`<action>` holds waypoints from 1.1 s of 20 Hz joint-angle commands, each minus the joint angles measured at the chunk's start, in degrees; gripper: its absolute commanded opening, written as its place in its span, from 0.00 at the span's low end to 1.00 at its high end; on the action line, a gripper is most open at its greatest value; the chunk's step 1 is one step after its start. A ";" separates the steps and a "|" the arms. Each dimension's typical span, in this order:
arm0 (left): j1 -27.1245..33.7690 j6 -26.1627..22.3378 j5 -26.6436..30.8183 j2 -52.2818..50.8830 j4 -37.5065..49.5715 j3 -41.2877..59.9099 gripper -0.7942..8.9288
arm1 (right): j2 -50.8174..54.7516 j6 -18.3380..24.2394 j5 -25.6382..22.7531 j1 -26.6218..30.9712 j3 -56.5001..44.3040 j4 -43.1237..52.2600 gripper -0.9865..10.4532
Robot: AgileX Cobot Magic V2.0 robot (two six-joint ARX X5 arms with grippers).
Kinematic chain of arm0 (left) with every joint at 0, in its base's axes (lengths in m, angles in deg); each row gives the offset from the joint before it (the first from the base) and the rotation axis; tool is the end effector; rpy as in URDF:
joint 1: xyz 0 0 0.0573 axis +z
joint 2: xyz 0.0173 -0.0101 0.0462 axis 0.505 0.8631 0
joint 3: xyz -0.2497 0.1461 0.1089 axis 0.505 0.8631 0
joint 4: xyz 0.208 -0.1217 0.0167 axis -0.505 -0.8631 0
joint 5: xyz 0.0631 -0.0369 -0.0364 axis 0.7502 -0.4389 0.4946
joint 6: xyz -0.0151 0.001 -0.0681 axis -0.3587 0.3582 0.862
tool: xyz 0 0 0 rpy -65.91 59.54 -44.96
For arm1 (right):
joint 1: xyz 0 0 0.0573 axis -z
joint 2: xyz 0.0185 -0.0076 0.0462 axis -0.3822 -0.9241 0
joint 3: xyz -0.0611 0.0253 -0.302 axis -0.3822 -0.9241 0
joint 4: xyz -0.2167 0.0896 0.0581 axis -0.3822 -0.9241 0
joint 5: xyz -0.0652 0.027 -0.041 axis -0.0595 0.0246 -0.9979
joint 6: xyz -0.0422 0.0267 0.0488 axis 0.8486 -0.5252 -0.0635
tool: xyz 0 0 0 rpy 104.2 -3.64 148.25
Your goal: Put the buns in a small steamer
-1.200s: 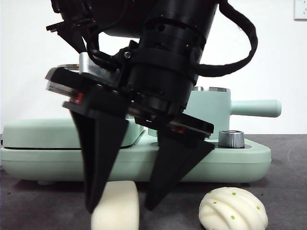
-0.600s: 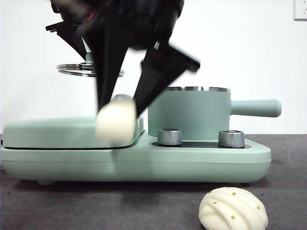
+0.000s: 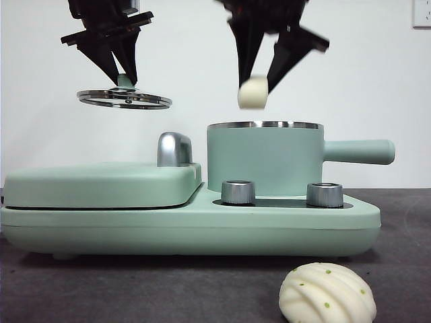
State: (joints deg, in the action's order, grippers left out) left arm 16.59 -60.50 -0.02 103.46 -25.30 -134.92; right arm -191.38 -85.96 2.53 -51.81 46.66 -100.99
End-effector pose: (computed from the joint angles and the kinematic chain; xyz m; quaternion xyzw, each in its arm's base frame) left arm 0.4458 -0.1160 0.4020 0.0807 0.4436 -0.1916 0.8718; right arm 0.3533 0.2111 0.3625 -0.0224 0.5848 0.2409 0.7743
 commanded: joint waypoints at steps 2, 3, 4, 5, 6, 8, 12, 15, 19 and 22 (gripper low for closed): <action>-0.15 0.44 -0.17 -0.63 0.87 -2.67 0.10 | -6.03 2.54 0.39 0.74 3.39 -1.44 0.24; -0.15 0.44 -0.17 -0.63 0.90 -2.67 0.10 | -7.08 2.67 0.39 0.83 3.39 -1.46 0.24; -0.15 0.44 -0.17 -0.63 0.90 -2.67 0.10 | -8.02 3.13 0.33 0.87 3.39 -1.40 0.24; -0.15 0.44 -0.17 -0.63 0.87 -2.67 0.10 | -8.81 3.45 0.28 0.87 3.39 -1.20 0.24; -0.15 0.44 -0.17 -0.63 0.90 -2.67 0.10 | -9.53 3.80 0.39 0.87 3.39 -0.94 0.24; -0.15 0.44 -0.17 -0.61 0.96 -2.67 0.10 | -10.54 4.13 0.77 0.87 3.39 -0.68 0.24; -0.13 0.44 -0.17 -0.61 1.01 -2.67 0.10 | -11.10 4.92 2.19 0.98 3.39 -0.39 0.28; -0.13 0.42 -0.17 -0.61 1.07 -2.67 0.10 | -11.10 5.16 2.10 1.05 3.39 -0.42 0.39; -0.09 0.39 -0.17 -0.61 1.07 -2.67 0.10 | -11.08 5.18 2.14 1.05 3.54 0.15 0.51; -0.09 0.42 -0.17 -0.61 1.05 -2.67 0.10 | -10.86 5.18 2.16 1.73 6.19 -2.43 0.51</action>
State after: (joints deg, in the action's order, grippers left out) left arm 16.59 -60.50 -0.02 103.46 -25.25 -134.92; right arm -201.15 -81.26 4.49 -49.89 50.85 -101.45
